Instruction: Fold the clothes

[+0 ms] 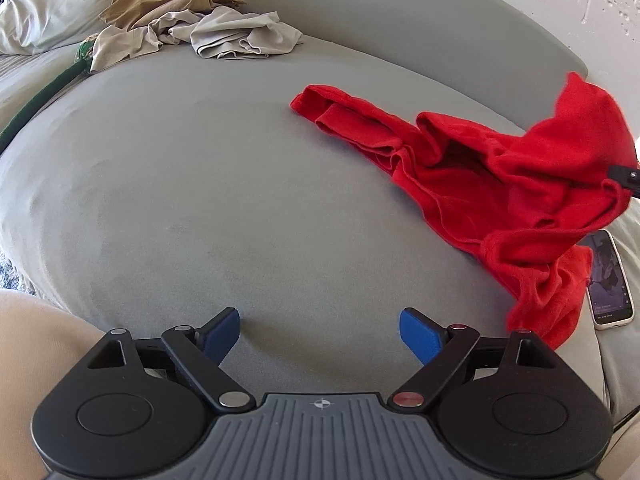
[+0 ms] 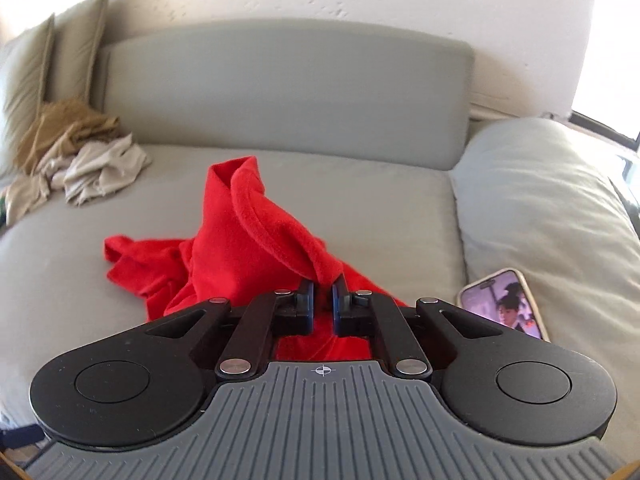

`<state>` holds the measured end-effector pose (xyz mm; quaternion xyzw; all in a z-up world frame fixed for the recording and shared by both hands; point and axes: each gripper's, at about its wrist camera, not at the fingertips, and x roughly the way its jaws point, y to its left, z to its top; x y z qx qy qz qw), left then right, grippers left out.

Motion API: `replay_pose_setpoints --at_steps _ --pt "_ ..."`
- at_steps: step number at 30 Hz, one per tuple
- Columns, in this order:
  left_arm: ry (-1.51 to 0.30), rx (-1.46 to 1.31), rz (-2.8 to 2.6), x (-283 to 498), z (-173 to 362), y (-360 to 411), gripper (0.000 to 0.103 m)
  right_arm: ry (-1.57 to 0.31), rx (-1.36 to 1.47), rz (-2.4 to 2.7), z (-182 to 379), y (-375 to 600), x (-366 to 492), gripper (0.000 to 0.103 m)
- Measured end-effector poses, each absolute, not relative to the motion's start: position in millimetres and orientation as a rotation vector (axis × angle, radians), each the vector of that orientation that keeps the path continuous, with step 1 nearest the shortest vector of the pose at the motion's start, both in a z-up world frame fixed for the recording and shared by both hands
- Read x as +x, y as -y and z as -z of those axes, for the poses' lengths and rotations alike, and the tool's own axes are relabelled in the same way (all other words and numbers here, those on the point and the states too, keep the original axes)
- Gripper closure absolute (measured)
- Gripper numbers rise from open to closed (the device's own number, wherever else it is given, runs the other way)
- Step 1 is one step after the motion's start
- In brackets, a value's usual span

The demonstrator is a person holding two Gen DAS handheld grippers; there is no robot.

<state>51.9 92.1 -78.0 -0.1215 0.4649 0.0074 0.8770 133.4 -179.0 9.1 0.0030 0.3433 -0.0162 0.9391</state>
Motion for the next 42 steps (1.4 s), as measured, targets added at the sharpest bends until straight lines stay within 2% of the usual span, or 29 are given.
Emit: replay_pose_setpoints --at_steps 5,10,15,17,19,24,26,29,32,36,38,42 --pt "-0.921 -0.273 0.082 44 66 -73 0.020 -0.637 0.174 0.147 -48 265 97 0.095" --pt "-0.931 -0.302 0.318 36 60 -33 0.021 -0.705 0.357 0.187 -39 331 48 0.095" --pt "-1.115 -0.797 0.452 36 97 -16 0.033 -0.778 0.510 0.184 3 367 26 0.094" --pt "-1.138 -0.974 0.439 32 111 -10 0.039 -0.785 0.556 0.158 17 369 23 0.091" --pt "-1.133 -1.108 0.403 27 123 -5 0.039 -0.784 0.580 0.137 24 370 22 0.086" --pt "-1.067 -1.169 0.272 25 136 -2 0.039 -0.774 0.616 0.082 31 379 19 0.073" --pt "-1.041 -1.169 0.277 30 137 1 0.041 -0.768 0.627 0.068 34 383 17 0.073" --pt "-1.017 -1.100 0.284 41 136 12 0.053 -0.763 0.655 0.056 38 388 15 0.072" --pt "-1.032 -1.072 0.262 51 140 18 0.074 -0.757 0.681 0.043 40 393 13 0.072" --pt "-1.065 -1.082 0.249 58 141 20 0.086 -0.753 0.701 0.030 42 396 12 0.069" --pt "-1.067 -1.073 0.255 59 132 17 0.100 -0.758 0.703 0.029 42 395 11 0.067" --pt "-0.972 -0.959 0.278 54 90 0 0.103 -0.777 0.694 0.016 39 390 7 0.059"
